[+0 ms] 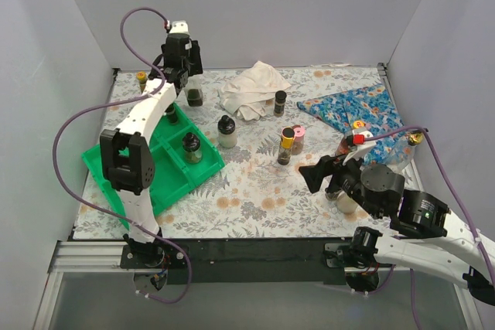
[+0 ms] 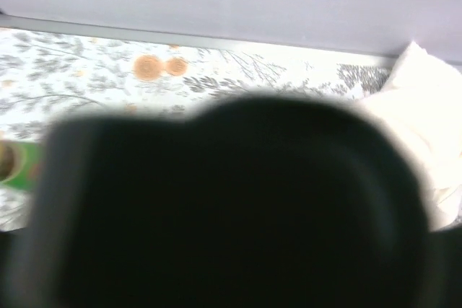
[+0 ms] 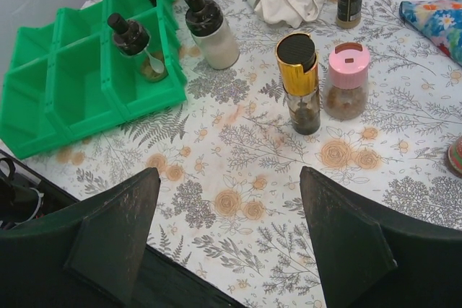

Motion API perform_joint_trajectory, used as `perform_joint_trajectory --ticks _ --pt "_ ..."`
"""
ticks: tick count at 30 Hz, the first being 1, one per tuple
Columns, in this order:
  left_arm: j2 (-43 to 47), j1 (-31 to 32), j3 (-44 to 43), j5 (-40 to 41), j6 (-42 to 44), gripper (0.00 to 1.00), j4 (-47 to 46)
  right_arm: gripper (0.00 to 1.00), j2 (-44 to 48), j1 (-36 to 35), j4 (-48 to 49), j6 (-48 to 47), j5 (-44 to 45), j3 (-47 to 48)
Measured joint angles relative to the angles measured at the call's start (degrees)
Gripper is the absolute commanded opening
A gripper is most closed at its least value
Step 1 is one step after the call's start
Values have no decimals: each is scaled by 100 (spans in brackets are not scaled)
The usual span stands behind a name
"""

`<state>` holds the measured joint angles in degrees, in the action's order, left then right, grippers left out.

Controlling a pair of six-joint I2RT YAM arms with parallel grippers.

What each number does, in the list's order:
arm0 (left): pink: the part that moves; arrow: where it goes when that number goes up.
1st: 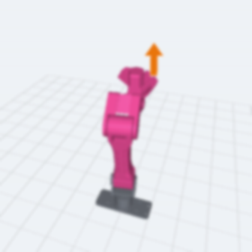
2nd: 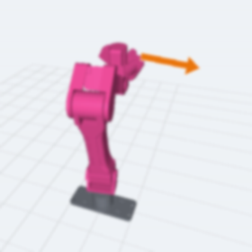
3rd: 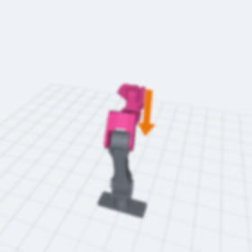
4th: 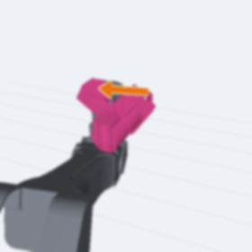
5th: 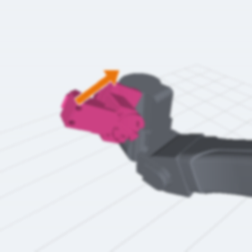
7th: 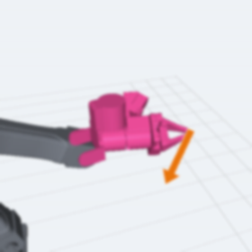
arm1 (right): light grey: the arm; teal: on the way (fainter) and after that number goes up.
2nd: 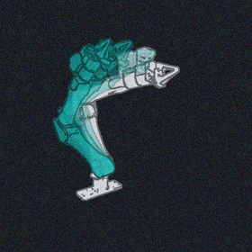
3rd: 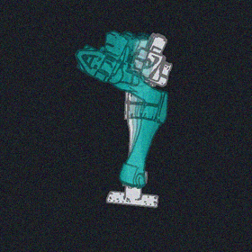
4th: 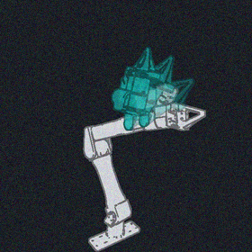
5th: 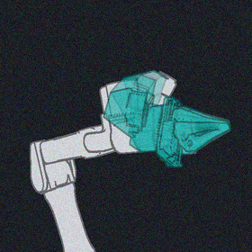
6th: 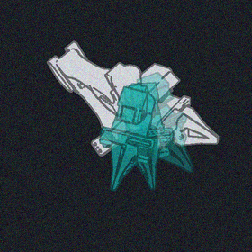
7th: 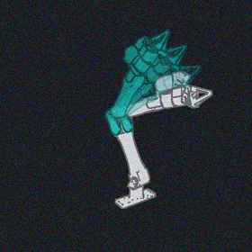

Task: Organize the condiment bottles
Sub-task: Pick up the bottle from the corner of the board, then place the bottle in the storage box.

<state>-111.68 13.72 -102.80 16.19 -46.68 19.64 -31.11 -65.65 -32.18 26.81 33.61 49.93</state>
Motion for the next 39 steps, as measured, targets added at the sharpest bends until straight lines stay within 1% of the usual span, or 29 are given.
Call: perform_joint_trajectory --ticks 4,7,11,14,16,20,24,26,31,34,39 --pt "704 0 42 632 -116 0 297 87 2 0 -142 70 -72 166" --pt "1556 -2 437 1360 -63 0 273 87 72 0 -173 184 -140 262" --pt "2304 -55 535 2293 46 0 448 87 238 0 -260 323 -192 271" --pt "2675 -282 584 2846 7 0 688 87 315 0 -352 391 -210 273" --pt "2835 -592 695 3110 -94 0 866 87 330 0 -424 433 -212 278" --pt "2951 -1484 951 3390 -459 0 1320 87 337 0 -546 498 -247 280" --pt "2957 -2470 1213 3552 -1121 0 1784 87 330 0 -660 581 -337 319" --pt "3018 -2706 1480 3707 -1331 0 1814 87 326 0 -717 601 -382 376" --pt "3377 -2817 2262 3818 -1742 0 1720 87 278 0 -769 623 -463 525" --pt "3595 -2828 2636 3744 -1947 0 1434 87 197 0 -807 632 -529 568" --pt "3637 -2835 3014 3934 -2151 0 992 87 72 -2 -817 647 -575 579"
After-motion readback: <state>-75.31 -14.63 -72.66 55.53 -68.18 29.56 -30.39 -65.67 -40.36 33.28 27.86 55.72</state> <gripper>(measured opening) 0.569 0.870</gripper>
